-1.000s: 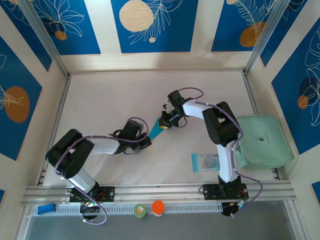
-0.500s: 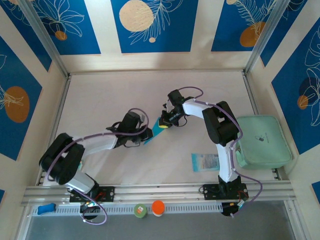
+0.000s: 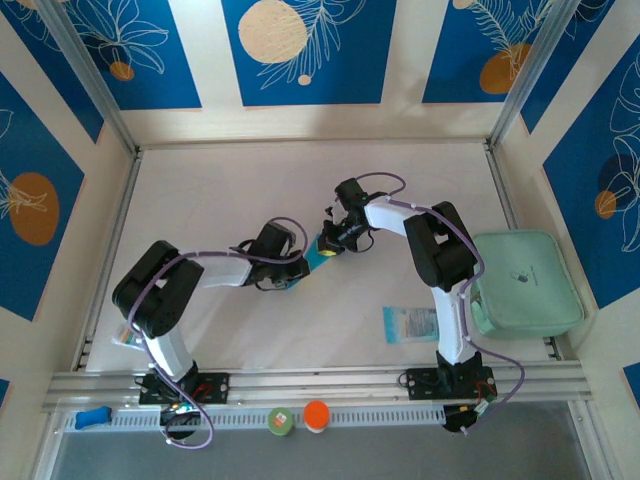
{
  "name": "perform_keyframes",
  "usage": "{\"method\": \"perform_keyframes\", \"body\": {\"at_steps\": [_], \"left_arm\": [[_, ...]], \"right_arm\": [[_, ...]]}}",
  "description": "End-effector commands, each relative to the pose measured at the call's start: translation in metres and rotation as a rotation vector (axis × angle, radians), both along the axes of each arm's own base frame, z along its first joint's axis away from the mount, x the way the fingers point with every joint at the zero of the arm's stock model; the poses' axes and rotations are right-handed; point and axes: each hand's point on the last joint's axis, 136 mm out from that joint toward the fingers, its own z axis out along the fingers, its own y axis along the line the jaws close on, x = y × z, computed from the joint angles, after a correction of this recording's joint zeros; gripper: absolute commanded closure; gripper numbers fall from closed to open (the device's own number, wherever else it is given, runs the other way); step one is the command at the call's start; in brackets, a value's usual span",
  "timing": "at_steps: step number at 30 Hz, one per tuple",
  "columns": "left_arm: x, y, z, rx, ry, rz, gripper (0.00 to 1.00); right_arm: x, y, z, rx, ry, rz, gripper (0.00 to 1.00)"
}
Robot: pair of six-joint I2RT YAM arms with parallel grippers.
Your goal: Fold a paper plane with a square sheet of paper (pick it up from the middle)
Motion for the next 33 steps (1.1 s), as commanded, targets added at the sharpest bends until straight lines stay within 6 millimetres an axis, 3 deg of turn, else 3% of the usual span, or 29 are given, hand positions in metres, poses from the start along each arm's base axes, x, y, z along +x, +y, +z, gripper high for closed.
{"method": "perform_keyframes", "body": {"at_steps": [1,9,19,27,33], "left_arm": [[-0.038,0.033,-0.038,0.072,0.154,0.048,0.91],[-0.055,0.048,-0.044,0.038,0.193,0.125,0.91],[-0.058,0.056,-0.034,0.049,0.183,0.138,0.89],[-0.072,0.067,-0.039,0.089,0.211,0.123,0.89],[-0.069,0.076,-0.031,0.075,0.190,0.155,0.89]], "right_arm": [[-0.007,-0.021,-0.031,-0.118,0.056,-0.014,0.95],[-0.007,-0.025,-0.033,-0.143,0.059,-0.005,0.95],[-0.007,-0.029,-0.034,-0.163,0.057,-0.004,0.95],[-0.007,-0.029,-0.034,-0.167,0.058,-0.003,0.95],[-0.006,-0.028,-0.033,-0.165,0.058,0.002,0.95]]}}
